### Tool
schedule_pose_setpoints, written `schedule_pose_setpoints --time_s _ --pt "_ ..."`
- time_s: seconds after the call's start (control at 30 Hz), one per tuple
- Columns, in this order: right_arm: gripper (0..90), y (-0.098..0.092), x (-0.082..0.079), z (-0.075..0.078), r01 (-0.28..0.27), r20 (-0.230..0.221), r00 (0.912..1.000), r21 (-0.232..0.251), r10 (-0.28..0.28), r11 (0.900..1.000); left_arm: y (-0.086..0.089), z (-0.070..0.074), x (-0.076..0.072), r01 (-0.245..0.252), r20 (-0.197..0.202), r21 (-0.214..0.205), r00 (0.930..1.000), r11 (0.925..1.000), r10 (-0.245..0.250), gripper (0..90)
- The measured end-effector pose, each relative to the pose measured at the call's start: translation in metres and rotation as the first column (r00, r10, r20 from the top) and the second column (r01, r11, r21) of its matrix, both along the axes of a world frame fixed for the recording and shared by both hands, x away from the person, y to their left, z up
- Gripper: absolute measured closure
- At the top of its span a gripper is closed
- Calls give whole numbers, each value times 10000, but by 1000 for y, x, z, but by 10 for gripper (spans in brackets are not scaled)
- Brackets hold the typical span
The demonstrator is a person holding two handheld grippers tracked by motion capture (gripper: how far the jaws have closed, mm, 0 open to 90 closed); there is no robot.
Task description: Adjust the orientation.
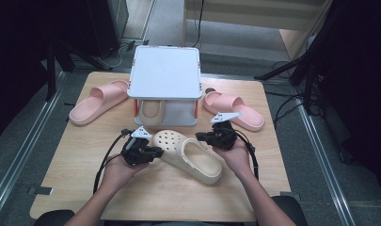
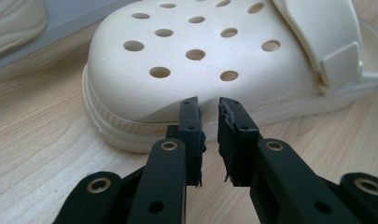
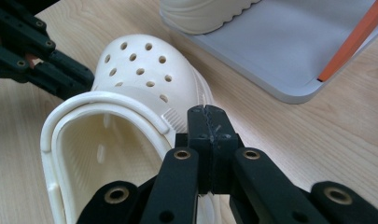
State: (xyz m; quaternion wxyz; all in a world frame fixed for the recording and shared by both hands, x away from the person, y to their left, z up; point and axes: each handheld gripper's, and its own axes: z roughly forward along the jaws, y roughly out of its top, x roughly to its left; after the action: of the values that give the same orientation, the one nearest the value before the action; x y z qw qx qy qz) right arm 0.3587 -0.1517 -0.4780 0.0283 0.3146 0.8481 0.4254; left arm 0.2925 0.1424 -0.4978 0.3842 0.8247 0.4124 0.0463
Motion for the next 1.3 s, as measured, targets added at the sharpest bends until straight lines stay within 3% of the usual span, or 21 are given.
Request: schedule_pose_setpoints --time_s 0.27,0.6,0.77,1.3 --pt "900 6 -11 -4 -171 -31 9998 -144 170 9998 0 1 6 -264 -21 -51 9997 9996 263 779" --pt "900 7 -21 -6 -187 -180 9997 -112 185 9998 1 0 16 -311 -171 -269 9994 9992 306 777" --pt "900 11 -27 -9 -287 -332 9991 -241 279 9993 -6 0 20 -160 -35 -232 9999 9996 159 805" --pt "890 8 -47 -13 216 -261 9994 100 -213 9997 -14 2 38 11 -80 -178 10000 9998 -12 814"
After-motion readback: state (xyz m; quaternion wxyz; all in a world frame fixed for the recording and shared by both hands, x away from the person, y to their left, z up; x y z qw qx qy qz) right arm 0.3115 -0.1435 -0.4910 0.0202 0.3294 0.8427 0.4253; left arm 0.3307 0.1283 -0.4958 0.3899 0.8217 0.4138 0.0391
